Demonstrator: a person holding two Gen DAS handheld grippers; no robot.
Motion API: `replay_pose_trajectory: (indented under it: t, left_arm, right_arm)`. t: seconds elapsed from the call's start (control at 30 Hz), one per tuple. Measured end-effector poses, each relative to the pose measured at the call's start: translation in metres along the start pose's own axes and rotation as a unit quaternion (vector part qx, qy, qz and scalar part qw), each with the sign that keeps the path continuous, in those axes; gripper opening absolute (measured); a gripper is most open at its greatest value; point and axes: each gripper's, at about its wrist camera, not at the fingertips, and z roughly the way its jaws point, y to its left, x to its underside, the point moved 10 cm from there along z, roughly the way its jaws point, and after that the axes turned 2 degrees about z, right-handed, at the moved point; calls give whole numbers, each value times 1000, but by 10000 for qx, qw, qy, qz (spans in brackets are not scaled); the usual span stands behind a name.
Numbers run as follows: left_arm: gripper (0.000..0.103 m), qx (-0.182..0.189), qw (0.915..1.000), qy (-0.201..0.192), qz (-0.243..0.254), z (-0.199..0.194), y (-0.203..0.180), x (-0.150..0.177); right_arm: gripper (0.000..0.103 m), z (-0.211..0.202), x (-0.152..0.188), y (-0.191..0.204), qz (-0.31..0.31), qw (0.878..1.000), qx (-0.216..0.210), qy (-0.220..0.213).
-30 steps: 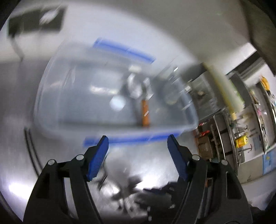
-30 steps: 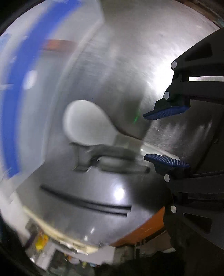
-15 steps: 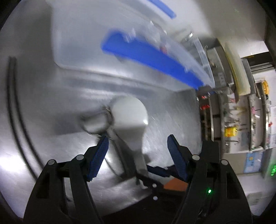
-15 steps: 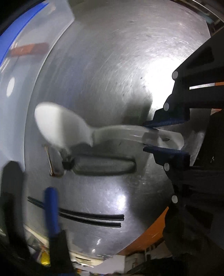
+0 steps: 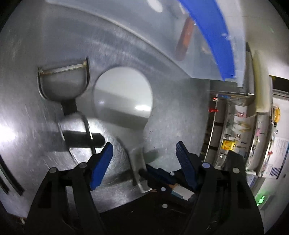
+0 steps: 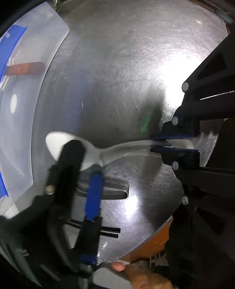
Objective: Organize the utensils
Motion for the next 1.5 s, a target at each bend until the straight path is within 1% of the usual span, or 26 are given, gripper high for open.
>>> replay_pose_trajectory:
  t: [0.1, 0.2, 0.23, 0.33, 0.4, 0.43, 0.47, 0.53, 0.63, 0.67, 0.7, 0.73, 0.77, 0.87, 0.9, 0.93, 0.97, 1.03, 1.1, 1.13, 1.17, 1.2, 1.23, 1.33, 1.4, 1.5]
  left_arm:
    - [69, -92, 9998, 63, -158, 13, 2, 4]
    - [70, -105, 9997, -29, -218, 16, -1, 1]
    - [70, -90, 9996, -69, -245, 16, -2, -1]
    - [68, -18, 9993, -182, -314, 17, -5, -4]
    - [52, -50, 9990, -244, -376, 20, -6, -4]
    - [33, -98, 9988, -219, -433, 24, -4, -2]
    - [23, -84, 9983, -221, -541, 27, -1, -1]
    - [22, 51, 9975, -288, -649, 29, 0, -1]
    - [20, -2, 9974, -424, -583, 27, 0, -5]
    - [20, -2, 9975, -442, -558, 26, 0, -5]
    - [20, 7, 9975, -453, -546, 26, 0, -5]
    - [20, 5, 9976, -468, -507, 26, -1, -5]
    - [19, 8, 9977, -476, -479, 25, -2, -4]
    - [17, 64, 9981, -512, -332, 24, -7, -1]
    - [16, 93, 9982, -526, -276, 24, -10, -1]
    - [11, 138, 9982, -541, -221, 23, -12, -2]
    - [11, 165, 9982, -550, -144, 22, -15, -2]
    - [11, 87, 9983, -566, -52, 22, -17, -2]
    - [11, 159, 9986, -509, -30, 25, -21, -1]
    - [11, 187, 9986, -485, -19, 25, -21, -1]
    - [11, 222, 9987, -457, -1, 27, -23, 0]
    - [11, 249, 9987, -449, 18, 27, -26, 1]
    - [11, 252, 9986, -459, 38, 27, -26, 1]
    - [11, 335, 9983, -463, 68, 26, -28, 2]
    - [11, 478, 9979, -424, 120, 23, -33, 4]
    - [11, 611, 9967, -411, 353, 11, -46, 8]
  right_arm:
    - [9, -5, 0, -2, -177, 9998, -16, 0]
    - [10, -3, 1, -3, -204, 9997, -136, 25]
    - [10, 0, -1, 5, -207, 9997, -143, 21]
    - [11, -2, -3, 9, -336, 9993, -189, 13]
    - [11, -1, -2, 12, -462, 9988, -157, -10]
    - [12, -3, -1, 14, -495, 9987, -143, -14]
    - [12, -2, -2, 15, -559, 9984, -109, -23]
    - [12, -1, -3, 18, -617, 9980, -119, -25]
    - [12, -4, -4, 21, -598, 9979, -244, 8]
    - [14, -6, -4, 21, -560, 9981, -275, 6]
    - [19, -8, -6, 19, -503, 9982, -327, 3]
    - [33, -12, -7, 17, -411, 9983, -412, -32]
    - [42, -13, -9, 14, -375, 9982, -467, -63]
    - [44, -22, -13, 15, -426, 9973, -580, -175]
    - [44, -23, -15, 16, -449, 9973, -561, -178]
    - [44, -22, -16, 14, -447, 9974, -545, -171]
    - [44, -19, -18, 14, -438, 9972, -583, -138]
    - [44, -12, -21, 17, -400, 9961, -784, -111]
    - [44, -15, -32, 22, -316, 9933, -1103, -136]
    - [44, -15, -34, 23, -275, 9928, -1160, -147]
    - [43, -15, -37, 24, -238, 9919, -1235, -165]
    - [37, -17, -40, 24, -234, 9920, -1224, -181]
    - [25, -17, -40, 23, -227, 9930, -1142, -183]
    - [22, -20, -38, 19, -100, 9923, -1212, -247]
    - [21, -26, -37, 18, -138, 9927, -1149, -345]
    - [19, -45, -34, 19, -219, 9927, -1039, -565]
